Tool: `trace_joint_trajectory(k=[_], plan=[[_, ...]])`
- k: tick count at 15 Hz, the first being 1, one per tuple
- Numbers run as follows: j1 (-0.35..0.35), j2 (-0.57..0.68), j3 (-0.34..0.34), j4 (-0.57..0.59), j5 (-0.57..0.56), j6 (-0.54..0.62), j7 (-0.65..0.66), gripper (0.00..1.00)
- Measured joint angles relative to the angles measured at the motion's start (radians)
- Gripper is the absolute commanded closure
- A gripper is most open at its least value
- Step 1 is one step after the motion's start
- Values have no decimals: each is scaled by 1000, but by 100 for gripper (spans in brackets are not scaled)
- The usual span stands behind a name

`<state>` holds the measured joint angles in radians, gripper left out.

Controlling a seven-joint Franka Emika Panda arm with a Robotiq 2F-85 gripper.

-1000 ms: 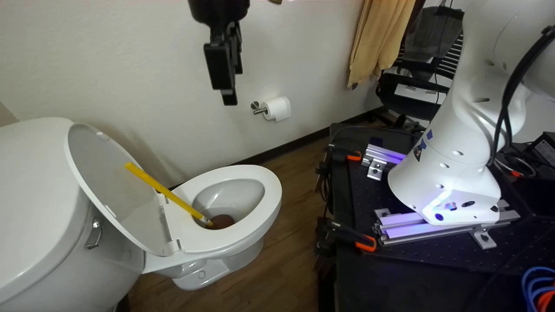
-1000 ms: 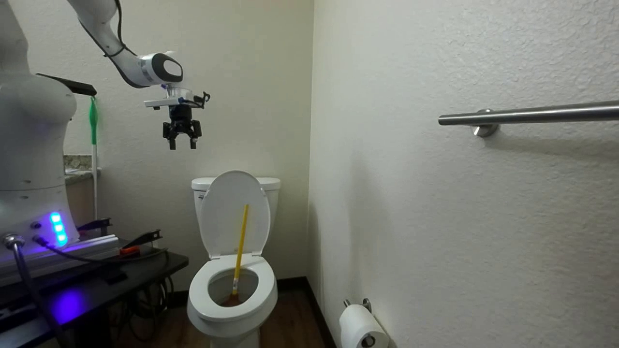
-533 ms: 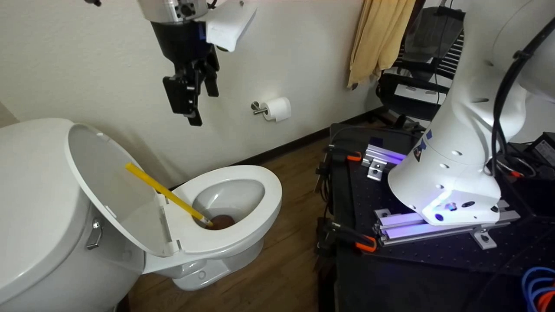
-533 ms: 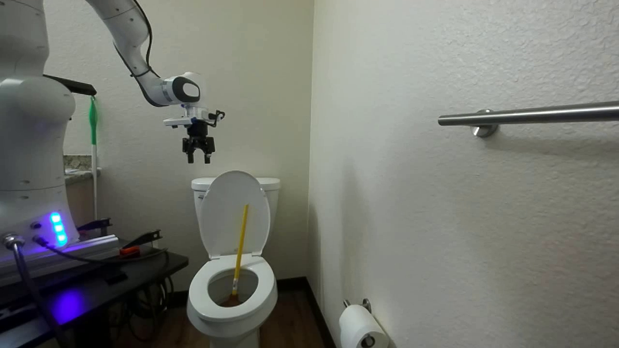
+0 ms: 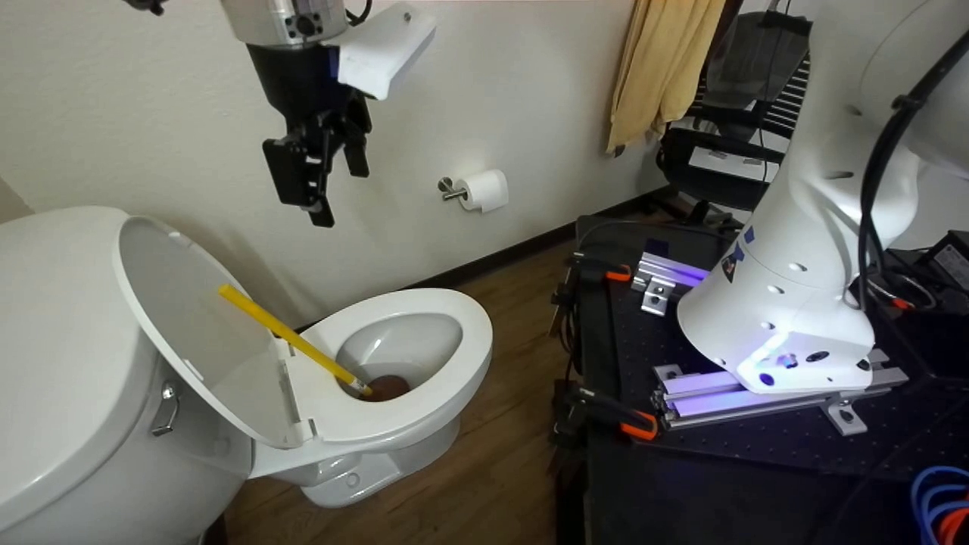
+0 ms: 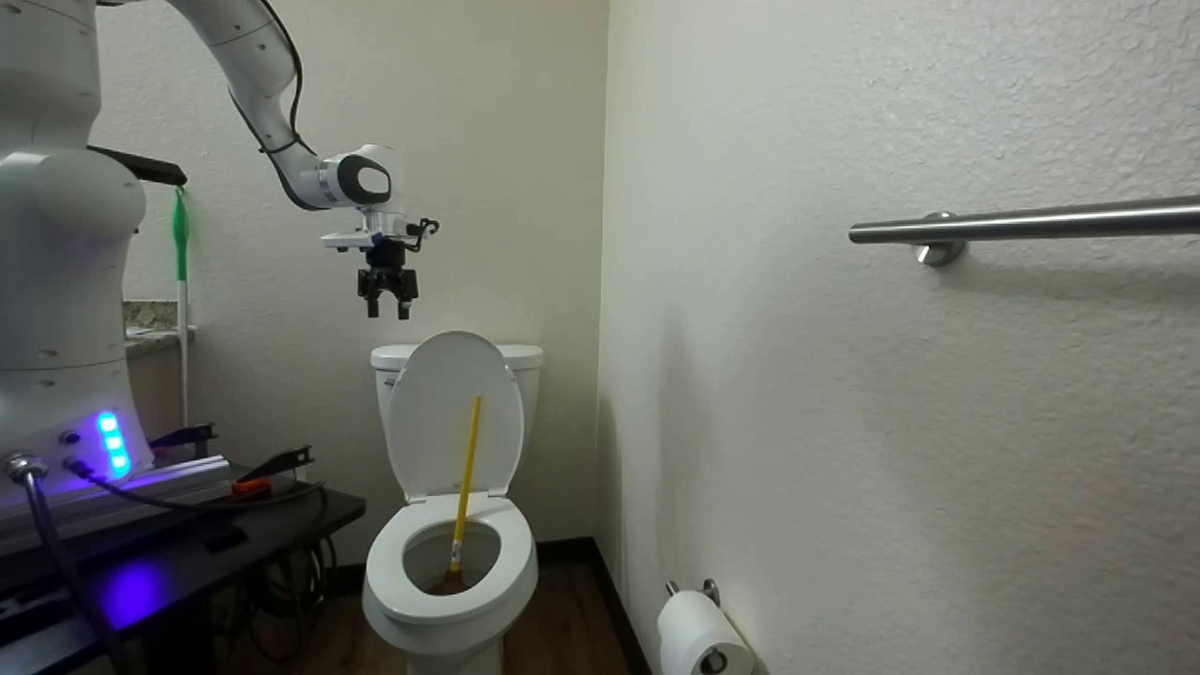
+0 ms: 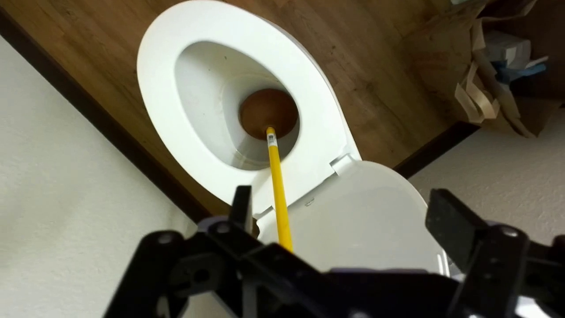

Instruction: Use the plunger to plunge the toilet.

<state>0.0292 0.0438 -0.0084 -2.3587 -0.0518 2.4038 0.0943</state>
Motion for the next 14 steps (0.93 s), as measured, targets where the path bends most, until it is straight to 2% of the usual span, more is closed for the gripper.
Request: trace_joint_trajectory(k=[5, 9, 11, 14], plan=[[21, 187, 9, 116, -3, 165, 179, 0], [60, 350, -55, 227, -75, 266, 348, 0], [92, 421, -91, 281, -93, 281, 384, 0], [110, 467, -97, 331, -93, 280, 392, 0]])
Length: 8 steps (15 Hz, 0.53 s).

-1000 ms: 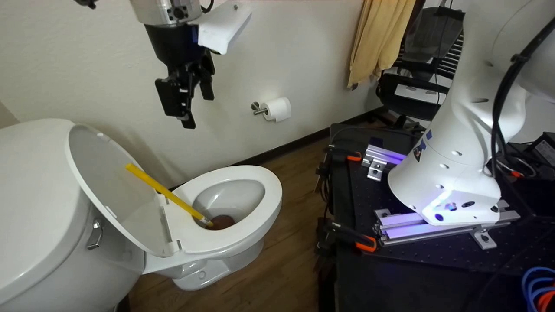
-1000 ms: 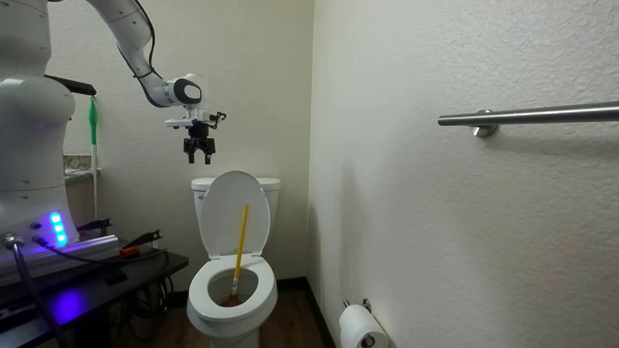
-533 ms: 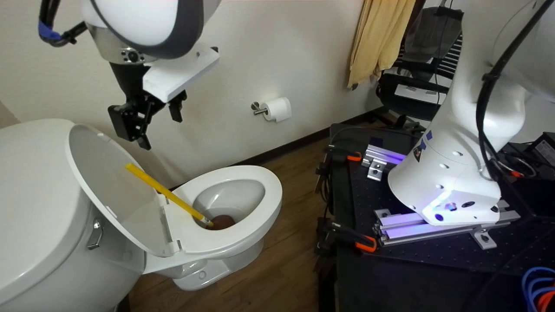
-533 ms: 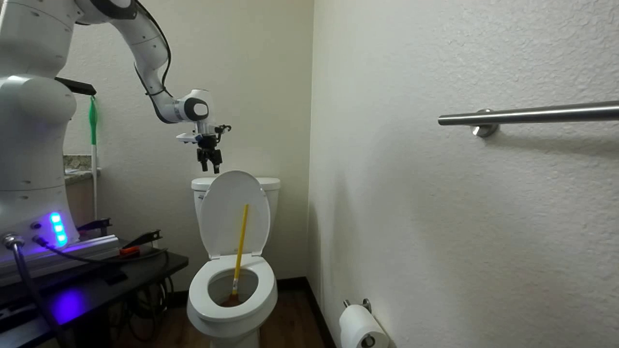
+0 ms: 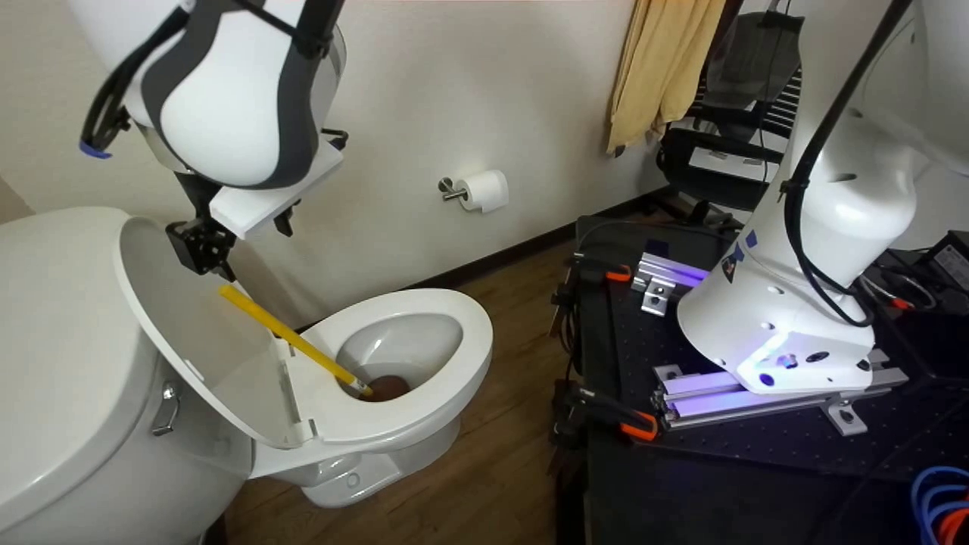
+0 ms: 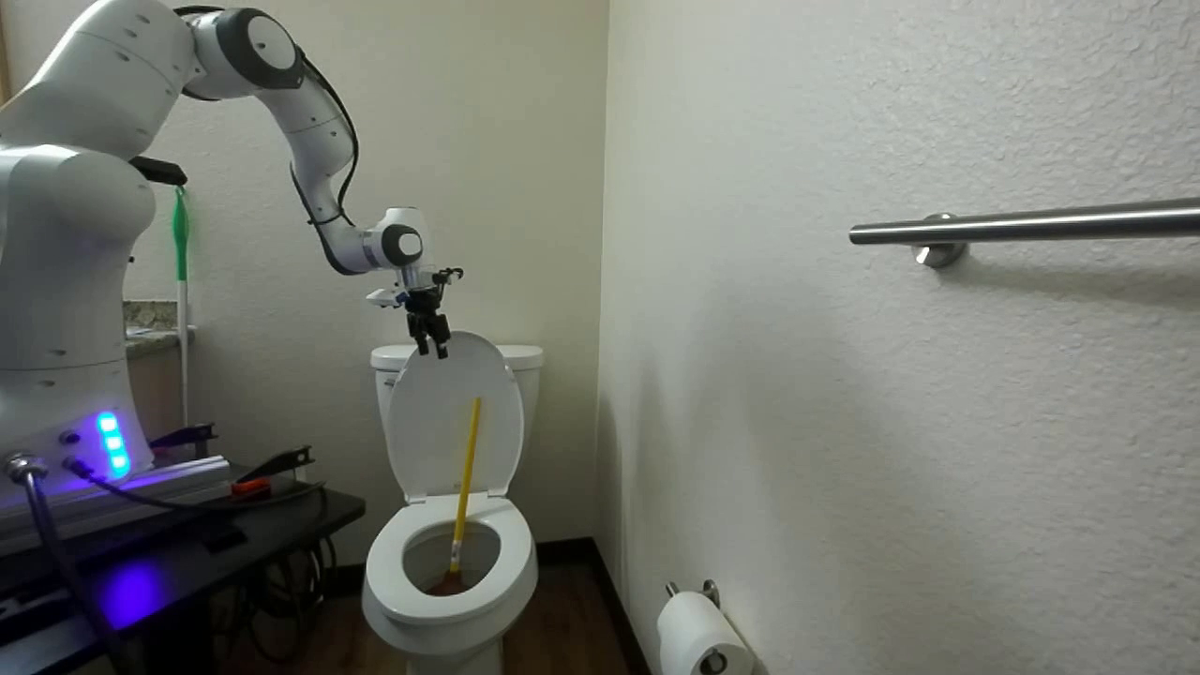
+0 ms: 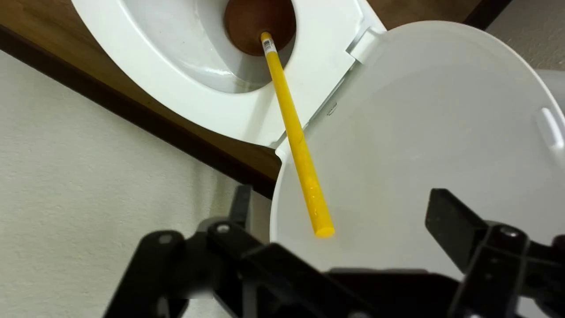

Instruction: Use the plunger to plunge the toilet.

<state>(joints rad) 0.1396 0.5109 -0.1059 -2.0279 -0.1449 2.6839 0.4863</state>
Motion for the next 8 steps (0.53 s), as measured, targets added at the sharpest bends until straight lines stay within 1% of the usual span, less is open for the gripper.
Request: trace_joint_trajectory(k=[3, 6, 8], plan=[[2, 0, 0, 3, 6, -1, -19, 0], [-7, 23, 19, 13, -2, -12, -169, 0], [4, 83, -4, 54, -57, -38, -207, 0]])
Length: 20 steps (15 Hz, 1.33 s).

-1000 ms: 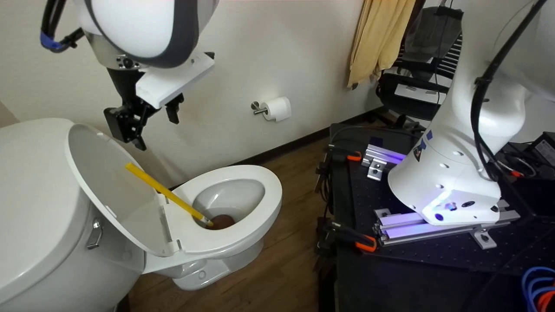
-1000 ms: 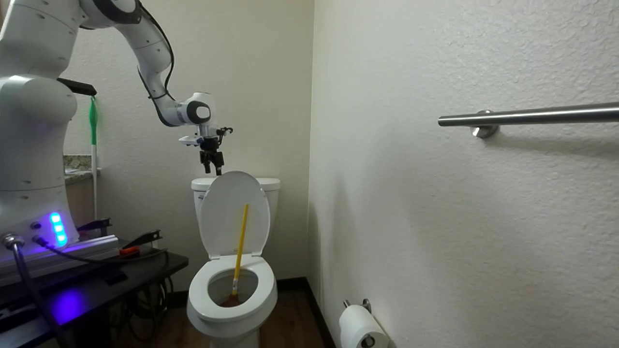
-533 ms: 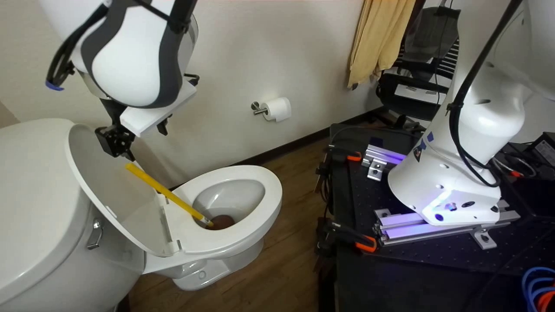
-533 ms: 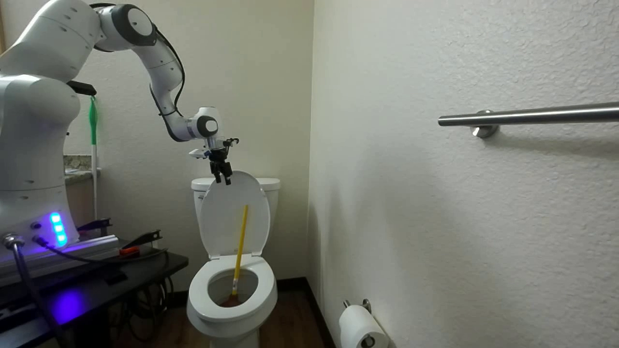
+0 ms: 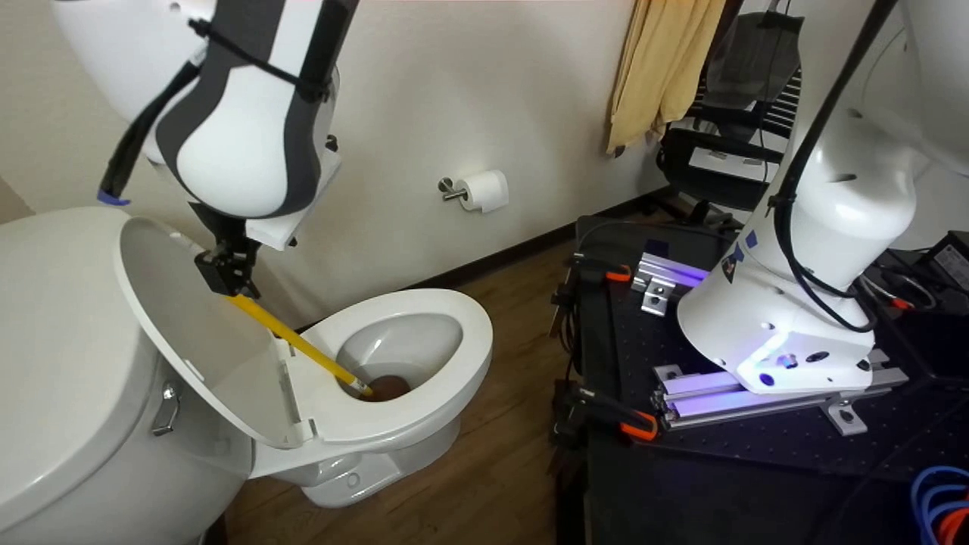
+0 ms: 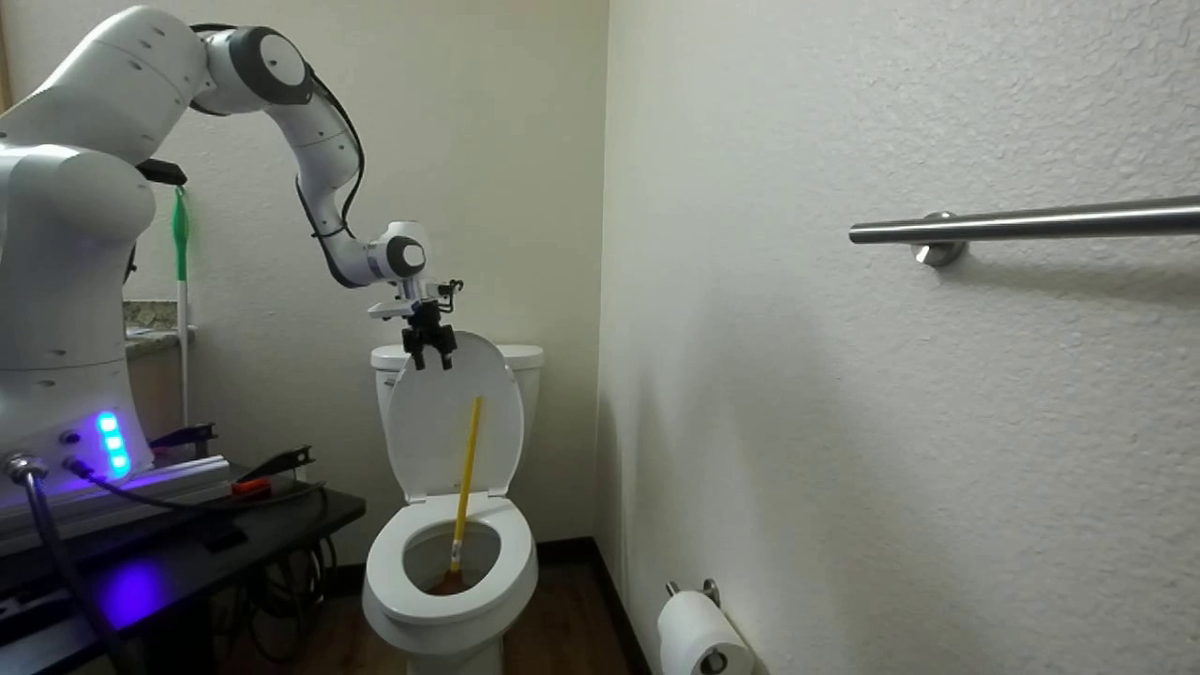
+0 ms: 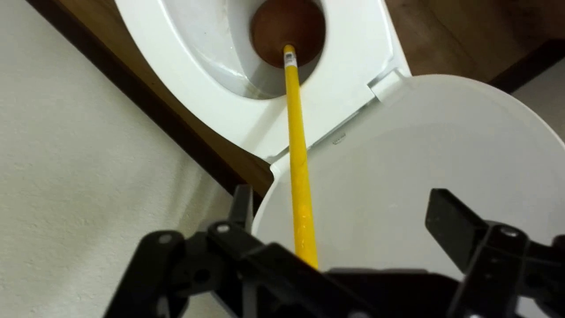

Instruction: Use the plunger to plunge the toilet.

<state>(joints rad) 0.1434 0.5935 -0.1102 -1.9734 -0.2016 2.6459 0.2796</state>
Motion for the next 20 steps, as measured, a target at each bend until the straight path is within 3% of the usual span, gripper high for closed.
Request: trace_joint_trajectory(k=[4, 10, 14, 20], plan=[[51, 175, -93, 159, -109, -10, 9, 0], [18, 362, -45, 403, -5, -37, -4, 0], [23, 370, -55, 417, -11, -36, 1, 0], [13, 471, -56, 460, -27, 96, -89, 0]])
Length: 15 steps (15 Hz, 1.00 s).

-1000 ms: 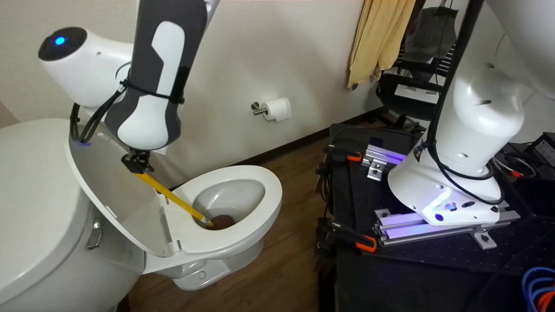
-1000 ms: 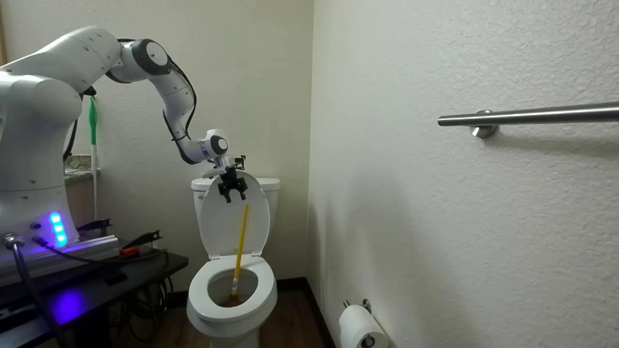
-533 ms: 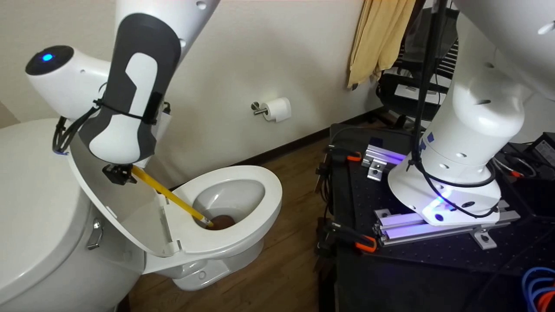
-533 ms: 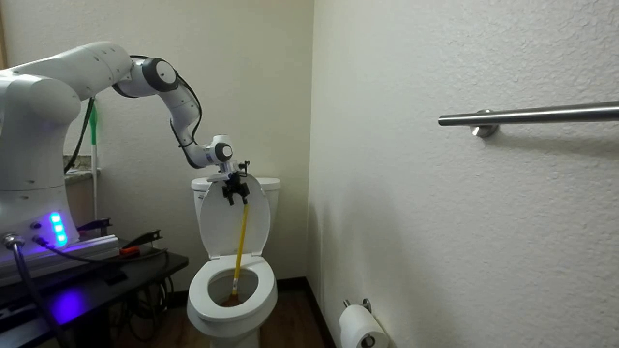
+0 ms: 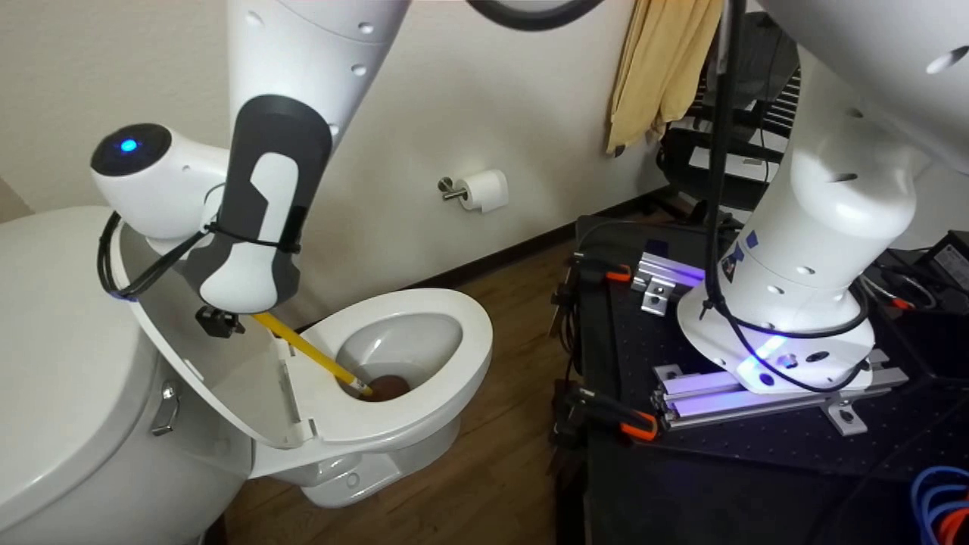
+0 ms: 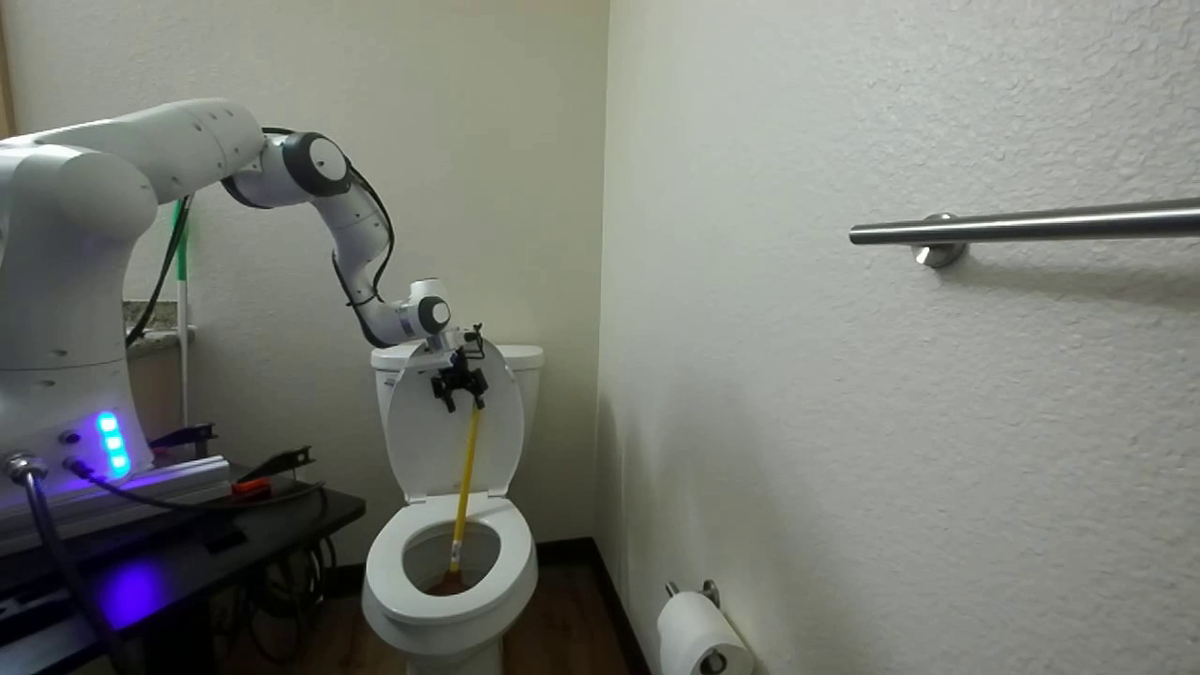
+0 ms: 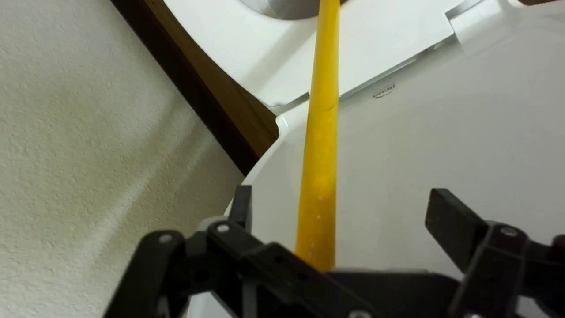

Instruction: Use the plunger to plunge the toilet.

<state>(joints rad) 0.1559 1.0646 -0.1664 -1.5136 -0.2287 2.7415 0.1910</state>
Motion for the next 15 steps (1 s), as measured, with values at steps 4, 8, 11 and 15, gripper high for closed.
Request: trace_joint_trajectory(k=[4, 8, 11, 15], plan=[[-19, 86, -11, 94, 20, 3, -8, 0], [-21, 100, -7, 114, 23, 4, -8, 41], [-18, 100, -3, 114, 37, 6, -7, 62], [-19, 95, -2, 114, 57, 17, -6, 89]])
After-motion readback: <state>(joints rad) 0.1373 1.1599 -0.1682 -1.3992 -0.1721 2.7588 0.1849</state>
